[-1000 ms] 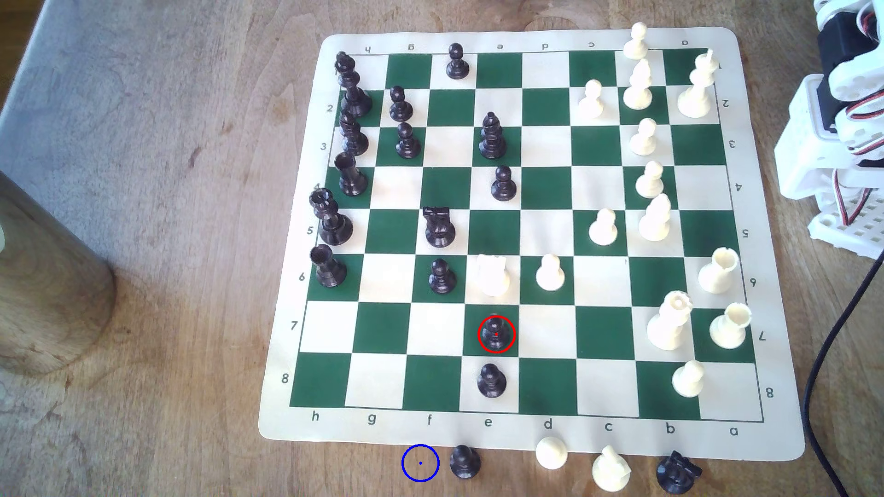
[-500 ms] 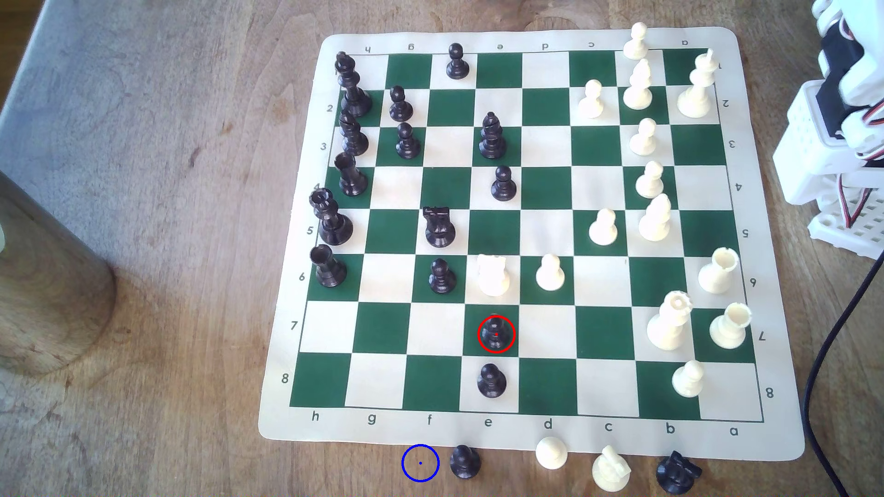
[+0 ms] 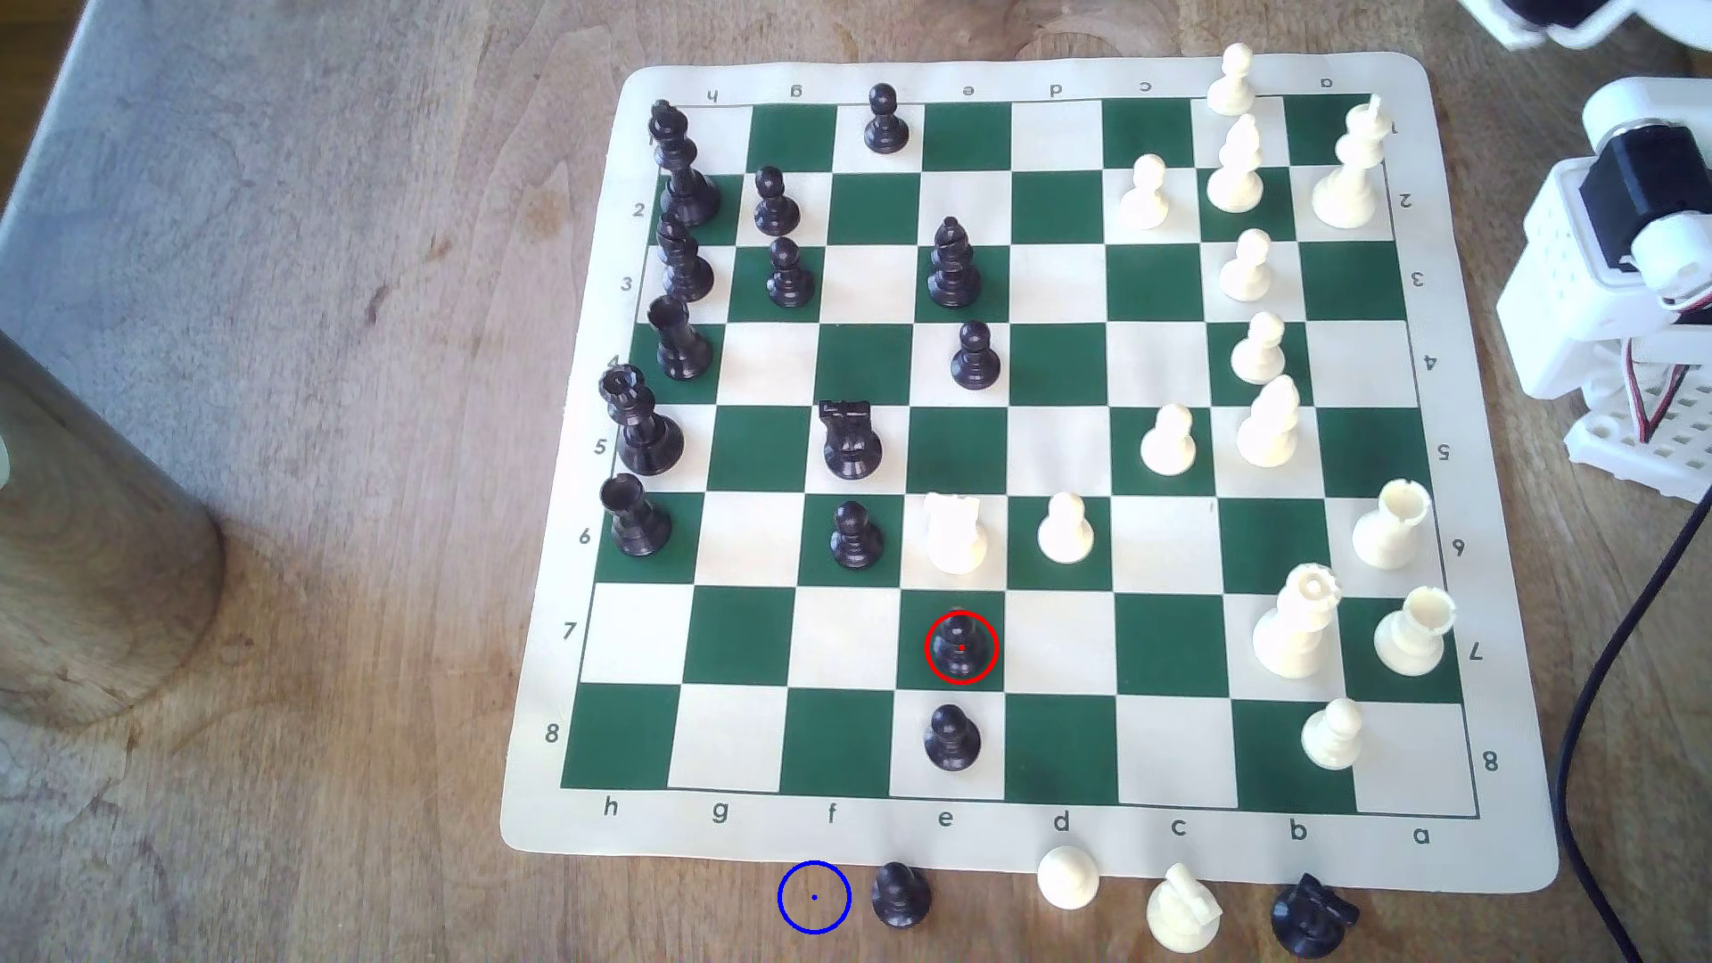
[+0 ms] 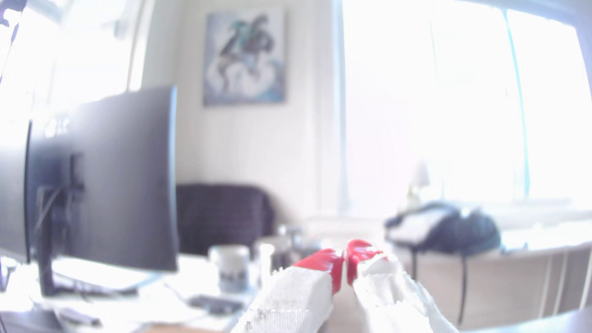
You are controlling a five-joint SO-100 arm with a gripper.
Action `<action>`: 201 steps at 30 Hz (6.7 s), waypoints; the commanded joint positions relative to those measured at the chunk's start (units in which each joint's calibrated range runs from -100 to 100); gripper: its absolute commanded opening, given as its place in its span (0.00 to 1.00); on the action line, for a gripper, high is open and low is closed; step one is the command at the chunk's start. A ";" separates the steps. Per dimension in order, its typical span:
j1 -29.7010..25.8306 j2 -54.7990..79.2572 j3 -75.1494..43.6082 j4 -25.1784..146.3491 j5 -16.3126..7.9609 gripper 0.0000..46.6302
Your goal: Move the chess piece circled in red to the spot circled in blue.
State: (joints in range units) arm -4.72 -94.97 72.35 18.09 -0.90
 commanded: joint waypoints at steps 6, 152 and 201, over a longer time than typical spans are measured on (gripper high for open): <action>-5.49 26.72 -33.27 43.75 -13.53 0.01; -22.62 134.11 -113.96 36.05 -24.81 0.03; -18.55 73.41 -61.74 46.04 -19.24 0.55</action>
State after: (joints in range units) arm -25.15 -4.99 3.66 63.35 -21.27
